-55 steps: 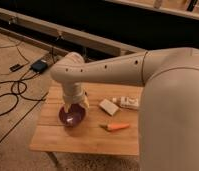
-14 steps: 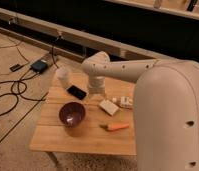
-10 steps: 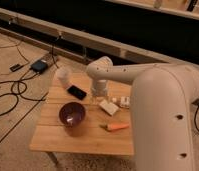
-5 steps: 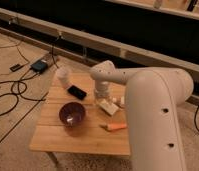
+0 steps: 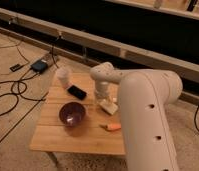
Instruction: Wipe the white sponge on the table
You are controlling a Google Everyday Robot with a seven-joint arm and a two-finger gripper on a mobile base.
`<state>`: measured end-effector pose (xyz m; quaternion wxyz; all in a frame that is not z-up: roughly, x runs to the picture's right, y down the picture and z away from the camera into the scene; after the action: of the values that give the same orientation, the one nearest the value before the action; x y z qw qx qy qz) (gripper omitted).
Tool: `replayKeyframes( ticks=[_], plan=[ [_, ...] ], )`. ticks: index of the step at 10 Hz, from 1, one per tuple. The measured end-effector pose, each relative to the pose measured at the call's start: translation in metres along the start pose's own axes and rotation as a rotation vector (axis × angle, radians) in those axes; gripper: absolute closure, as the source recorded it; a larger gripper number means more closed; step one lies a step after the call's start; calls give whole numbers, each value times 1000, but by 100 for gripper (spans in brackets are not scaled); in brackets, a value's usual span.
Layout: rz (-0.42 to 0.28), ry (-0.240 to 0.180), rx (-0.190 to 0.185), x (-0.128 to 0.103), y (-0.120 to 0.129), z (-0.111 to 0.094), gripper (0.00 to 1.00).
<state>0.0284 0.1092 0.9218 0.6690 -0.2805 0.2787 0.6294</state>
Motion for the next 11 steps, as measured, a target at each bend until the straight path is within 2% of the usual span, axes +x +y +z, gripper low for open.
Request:
replayKeyframes(
  ticks=[1, 5, 6, 8, 11],
  plan=[
    [-5, 2, 13, -1, 0, 2, 43],
    [-3, -1, 45, -5, -1, 1, 85],
    [-4, -3, 44, -4, 1, -2, 90],
    [10, -6, 43, 1, 6, -8, 91],
    [62, 20, 63, 17, -11, -9, 91]
  ],
)
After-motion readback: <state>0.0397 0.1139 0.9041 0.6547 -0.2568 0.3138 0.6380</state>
